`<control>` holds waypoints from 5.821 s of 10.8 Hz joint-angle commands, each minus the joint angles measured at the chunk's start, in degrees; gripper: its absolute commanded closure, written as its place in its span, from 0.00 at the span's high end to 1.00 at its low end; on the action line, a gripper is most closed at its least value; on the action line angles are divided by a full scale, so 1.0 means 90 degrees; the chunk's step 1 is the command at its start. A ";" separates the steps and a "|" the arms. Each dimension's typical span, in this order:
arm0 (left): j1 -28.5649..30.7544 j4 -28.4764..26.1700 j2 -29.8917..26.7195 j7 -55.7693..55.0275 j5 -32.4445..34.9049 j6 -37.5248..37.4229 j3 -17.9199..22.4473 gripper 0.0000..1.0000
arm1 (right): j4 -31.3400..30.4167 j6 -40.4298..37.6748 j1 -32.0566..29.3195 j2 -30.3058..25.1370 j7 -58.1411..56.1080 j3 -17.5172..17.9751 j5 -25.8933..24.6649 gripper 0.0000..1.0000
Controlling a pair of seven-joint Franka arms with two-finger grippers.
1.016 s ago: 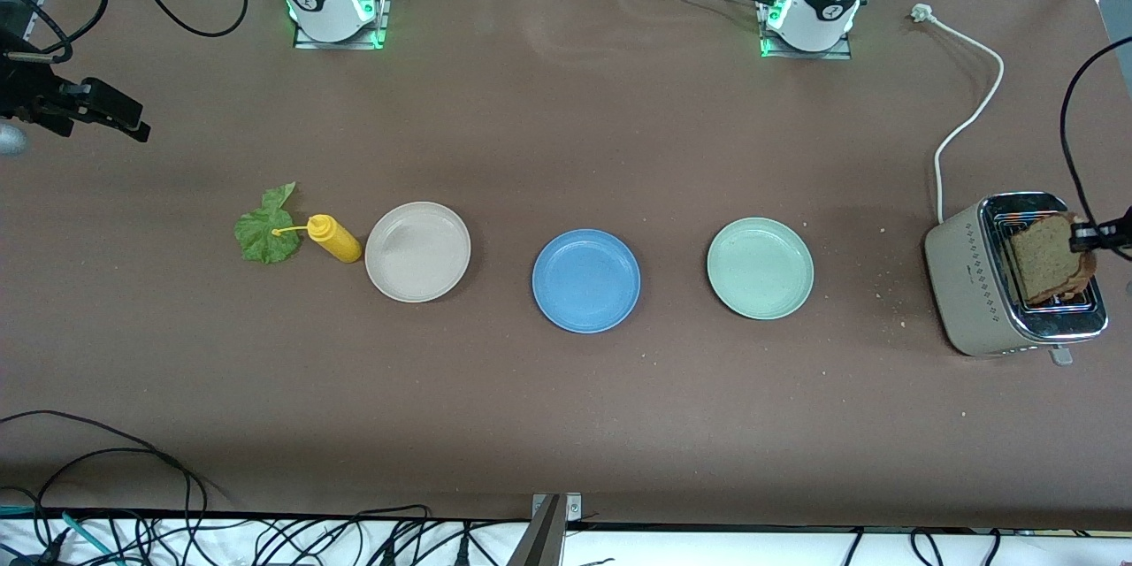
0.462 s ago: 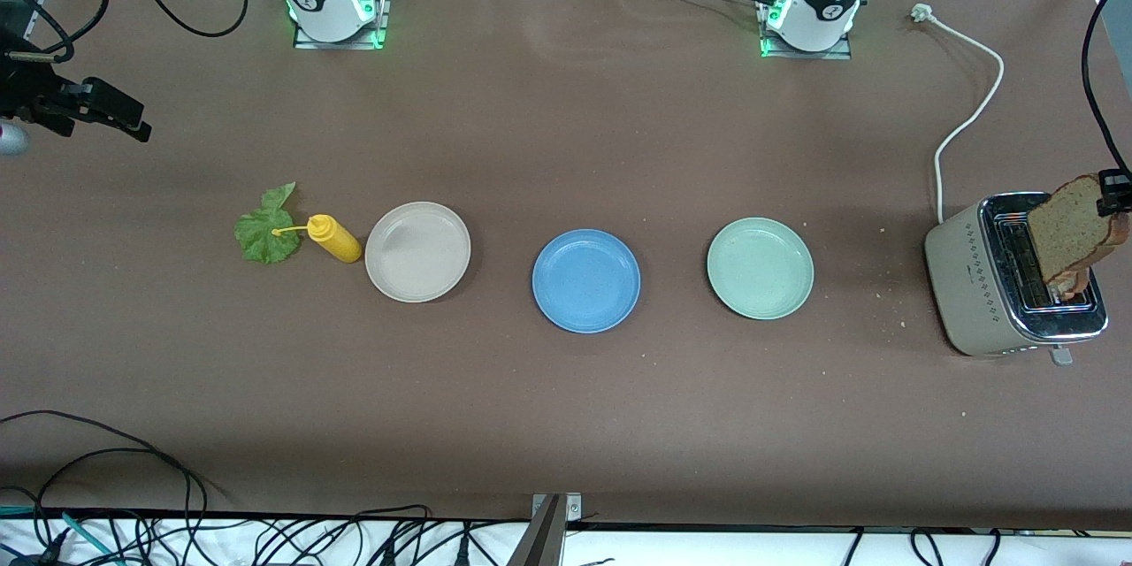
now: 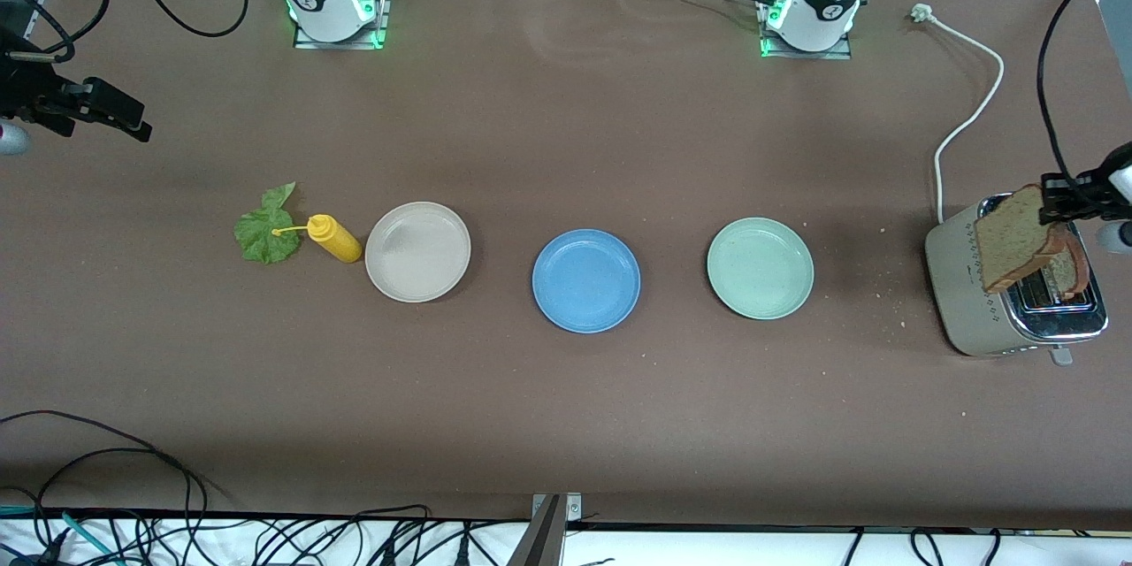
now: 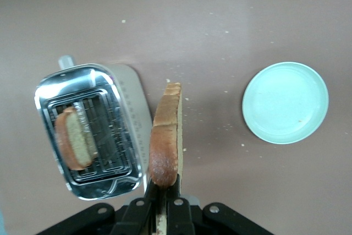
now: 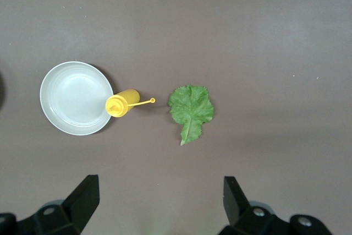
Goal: Make sandwich in blue plate with both arms
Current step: 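Carry the bread slice over the blue plate with the left gripper, then lower the bread onto the blue plate and open the left gripper, then withdraw the left gripper while the right gripper reaches the lettuce, then grasp the green lettuce leaf with the right gripper and lift it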
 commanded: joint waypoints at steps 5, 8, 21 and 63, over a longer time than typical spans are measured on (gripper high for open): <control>-0.1412 -0.1394 -0.0579 -0.0762 -0.1788 0.0648 0.0887 0.00 | 0.0023 -0.0046 -0.0009 -0.0068 0.0079 0.0015 0.0093 1.00; -0.1889 -0.1748 -0.0259 -0.1132 -0.3010 0.1351 0.0887 0.00 | 0.0023 -0.0017 -0.0009 -0.0068 0.0079 0.0015 0.0093 1.00; -0.4419 -0.0459 0.2622 -0.2053 -0.5591 0.3831 0.0897 0.00 | 0.0023 -0.0007 0.0000 -0.0058 0.0079 -0.0014 0.0103 1.00; -0.2692 -0.2178 -0.1798 -0.1096 -0.1199 0.1268 0.1835 1.00 | -0.4011 0.5712 -0.0273 0.2489 -0.0604 -0.0454 -0.0366 1.00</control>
